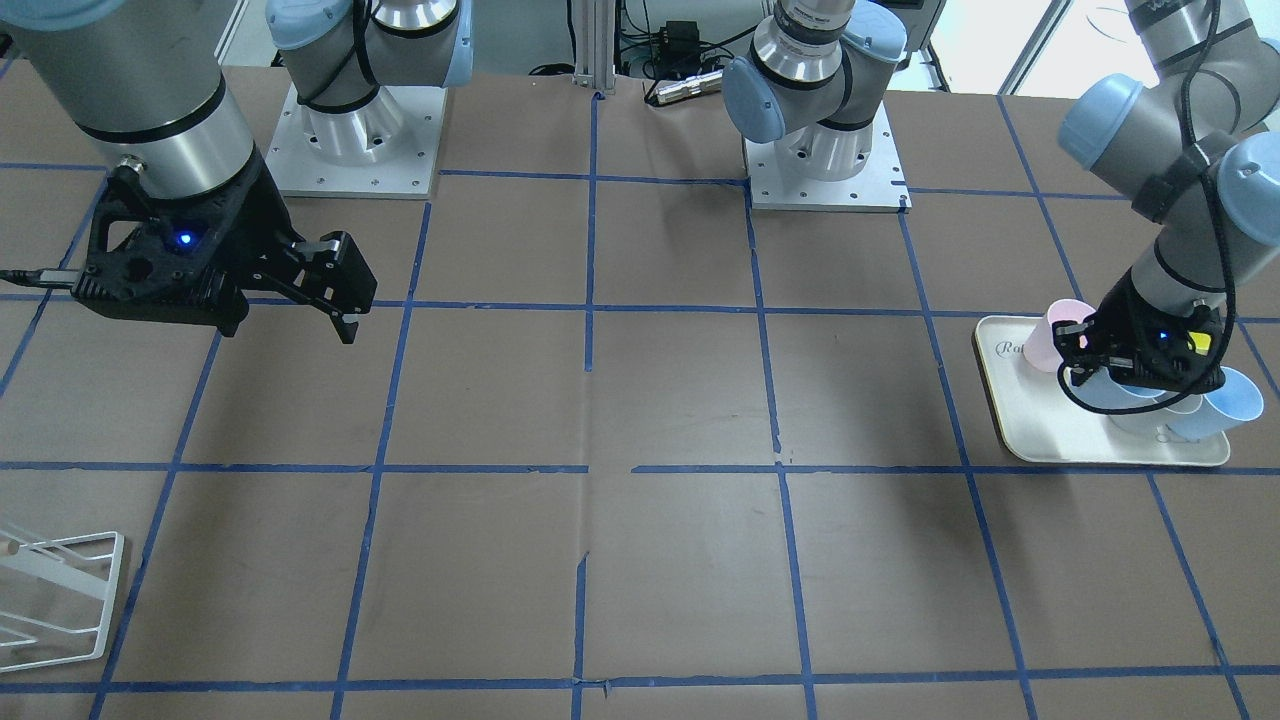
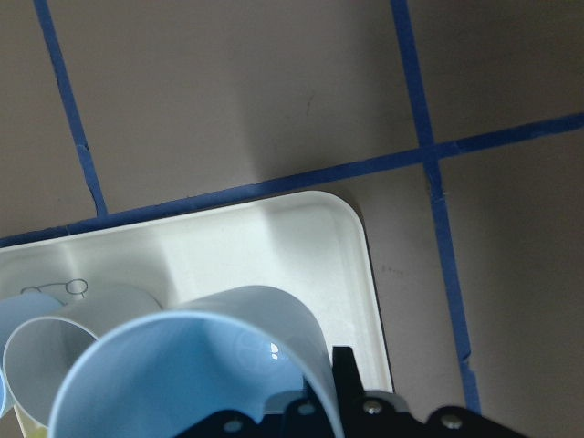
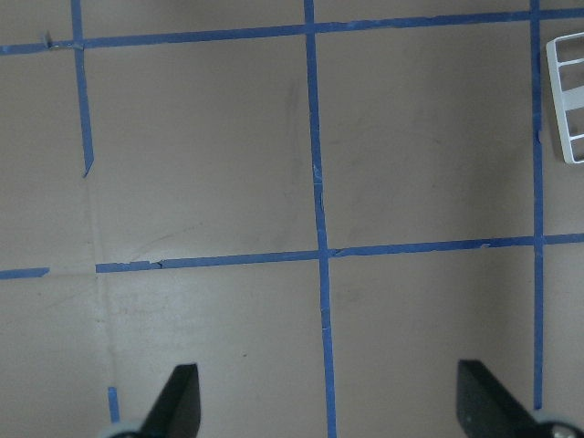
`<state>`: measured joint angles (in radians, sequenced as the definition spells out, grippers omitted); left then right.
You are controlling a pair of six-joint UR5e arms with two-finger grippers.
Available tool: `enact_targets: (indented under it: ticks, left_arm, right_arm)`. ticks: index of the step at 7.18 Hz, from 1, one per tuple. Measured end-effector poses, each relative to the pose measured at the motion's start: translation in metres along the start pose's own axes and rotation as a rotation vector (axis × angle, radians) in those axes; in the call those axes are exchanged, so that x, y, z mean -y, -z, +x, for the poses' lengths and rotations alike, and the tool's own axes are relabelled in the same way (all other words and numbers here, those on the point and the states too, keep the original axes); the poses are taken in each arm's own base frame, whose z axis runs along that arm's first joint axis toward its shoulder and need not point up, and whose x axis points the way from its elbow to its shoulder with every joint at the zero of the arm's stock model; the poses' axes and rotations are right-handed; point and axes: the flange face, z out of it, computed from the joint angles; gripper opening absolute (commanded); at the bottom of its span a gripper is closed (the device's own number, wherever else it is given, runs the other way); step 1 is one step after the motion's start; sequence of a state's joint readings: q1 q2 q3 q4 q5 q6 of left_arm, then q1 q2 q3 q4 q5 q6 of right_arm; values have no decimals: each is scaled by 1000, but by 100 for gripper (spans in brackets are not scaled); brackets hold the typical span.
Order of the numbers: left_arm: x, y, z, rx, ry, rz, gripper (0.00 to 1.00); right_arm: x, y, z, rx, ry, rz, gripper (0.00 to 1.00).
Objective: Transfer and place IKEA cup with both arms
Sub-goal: 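Lower the cup into the tray slot and open the left gripper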
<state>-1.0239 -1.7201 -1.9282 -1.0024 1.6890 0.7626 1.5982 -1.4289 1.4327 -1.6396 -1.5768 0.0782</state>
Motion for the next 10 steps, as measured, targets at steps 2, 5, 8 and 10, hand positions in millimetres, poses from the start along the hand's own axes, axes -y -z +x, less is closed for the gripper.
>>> enact_targets:
  ticks: [2, 5, 8, 10]
  left_arm:
    - [2, -28, -16, -2, 13, 2, 0]
    - [6, -65, -32, -14, 17, -14, 0]
    - [6, -83, -32, -33, 14, -38, 6]
    - [6, -90, -31, -45, 13, -52, 82]
  right_arm:
    - [-1, 0, -1, 0, 1, -1, 100]
    - [-1, 0, -1, 2, 16, -1, 100]
    - [0, -1, 0, 3, 57, -4, 100]
    - [1, -1, 3, 20, 94, -5, 100]
